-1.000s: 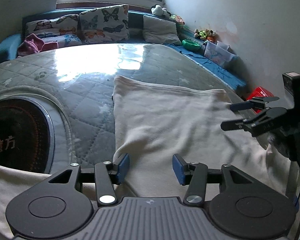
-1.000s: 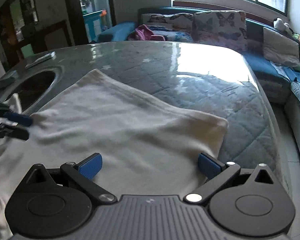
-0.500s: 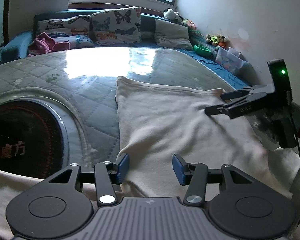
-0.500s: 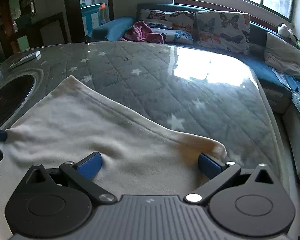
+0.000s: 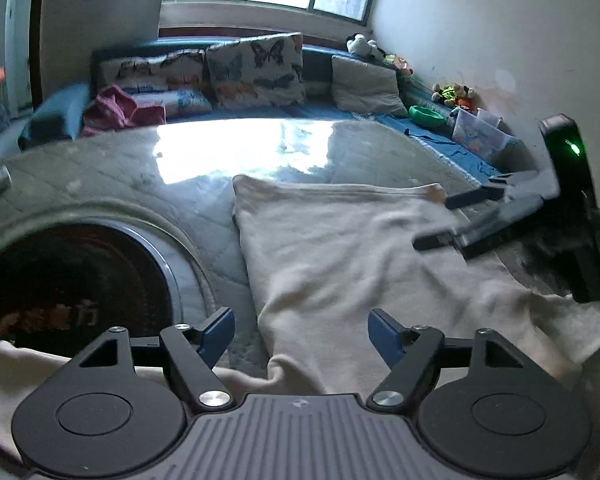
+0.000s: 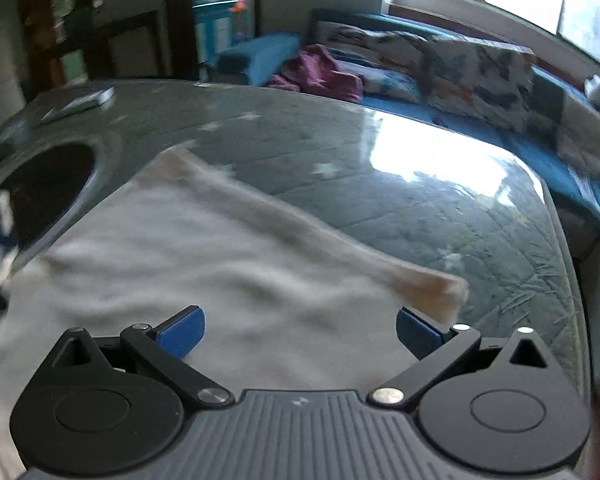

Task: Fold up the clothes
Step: 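Smooth the sweater flat with the left gripper while the right gripper presses the hem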

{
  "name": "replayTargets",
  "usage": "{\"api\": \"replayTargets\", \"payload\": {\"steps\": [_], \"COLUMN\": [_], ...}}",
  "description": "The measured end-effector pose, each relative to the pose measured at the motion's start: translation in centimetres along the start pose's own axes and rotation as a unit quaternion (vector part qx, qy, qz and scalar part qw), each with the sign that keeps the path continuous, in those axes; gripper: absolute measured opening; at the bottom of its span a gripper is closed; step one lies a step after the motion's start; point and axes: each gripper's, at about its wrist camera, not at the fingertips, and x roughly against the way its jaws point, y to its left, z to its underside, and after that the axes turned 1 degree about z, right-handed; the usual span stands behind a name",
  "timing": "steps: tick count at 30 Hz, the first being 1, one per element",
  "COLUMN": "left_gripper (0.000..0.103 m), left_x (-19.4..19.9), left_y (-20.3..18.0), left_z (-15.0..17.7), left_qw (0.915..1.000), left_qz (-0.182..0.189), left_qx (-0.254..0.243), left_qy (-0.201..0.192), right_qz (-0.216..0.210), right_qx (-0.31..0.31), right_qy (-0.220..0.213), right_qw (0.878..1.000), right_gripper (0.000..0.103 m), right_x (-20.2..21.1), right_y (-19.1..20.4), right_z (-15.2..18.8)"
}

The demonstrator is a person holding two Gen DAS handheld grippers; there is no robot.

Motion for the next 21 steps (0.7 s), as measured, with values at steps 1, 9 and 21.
{"api": "replayTargets", "payload": {"steps": [1,9,21], "left_gripper": [0.076,0.089,0.098], "left_x": [0.4,2.8,5.4], "left_y": [-0.2,-1.9,1.3], "left_z": [0.2,3.3,5.7], "left_qw": [1.0000,0.9990,0.9944], "left_qz": [-0.002,-0.029,-0.097], "left_qx": [-0.003,-0.034,0.041], "left_qy": [0.000,0.002,-0.012], "right_qz": [-0.003,-0.032,0.003], "right_qx": [0.012,0.093,0.123], "right_qy": [-0.001,-0.020,-0.079], "right_qw": [1.000,0.995,0.989], "right_gripper": [0.103,0.103,0.103], "right_x": [0.6,5.8,10.0], "right_y": [0.9,8.7,13.6], "right_z": [0.5,5.5,7.4]}}
